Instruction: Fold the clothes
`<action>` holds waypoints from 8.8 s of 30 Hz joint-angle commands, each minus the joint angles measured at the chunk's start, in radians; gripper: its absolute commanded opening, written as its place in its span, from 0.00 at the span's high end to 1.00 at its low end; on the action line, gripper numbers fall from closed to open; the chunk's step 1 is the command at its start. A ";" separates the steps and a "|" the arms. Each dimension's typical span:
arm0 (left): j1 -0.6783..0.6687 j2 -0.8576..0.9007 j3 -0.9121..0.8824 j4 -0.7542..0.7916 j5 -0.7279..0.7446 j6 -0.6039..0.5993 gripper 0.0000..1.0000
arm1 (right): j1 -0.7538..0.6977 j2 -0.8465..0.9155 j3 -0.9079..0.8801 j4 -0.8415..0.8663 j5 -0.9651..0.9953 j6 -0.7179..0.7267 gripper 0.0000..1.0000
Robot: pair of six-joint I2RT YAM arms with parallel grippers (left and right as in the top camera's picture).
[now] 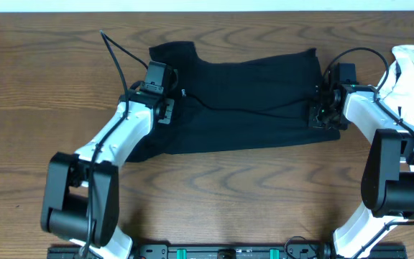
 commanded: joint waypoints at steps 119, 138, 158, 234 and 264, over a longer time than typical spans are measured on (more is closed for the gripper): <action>0.006 0.150 0.006 0.520 0.082 -0.165 0.83 | -0.023 0.036 -0.031 0.022 0.045 0.005 0.96; 0.055 -0.006 0.049 -0.011 0.207 -0.322 0.87 | -0.023 0.036 -0.031 0.027 0.044 0.005 0.96; 0.055 0.128 0.048 0.035 0.304 -0.319 0.88 | -0.023 0.036 -0.031 0.026 0.044 0.005 0.96; 0.008 0.174 0.089 0.192 0.404 -0.323 0.87 | -0.023 0.036 -0.031 0.033 0.045 0.005 0.94; 0.092 -0.086 0.082 -0.355 0.186 -0.403 0.71 | -0.027 -0.277 0.002 -0.050 0.043 0.016 0.55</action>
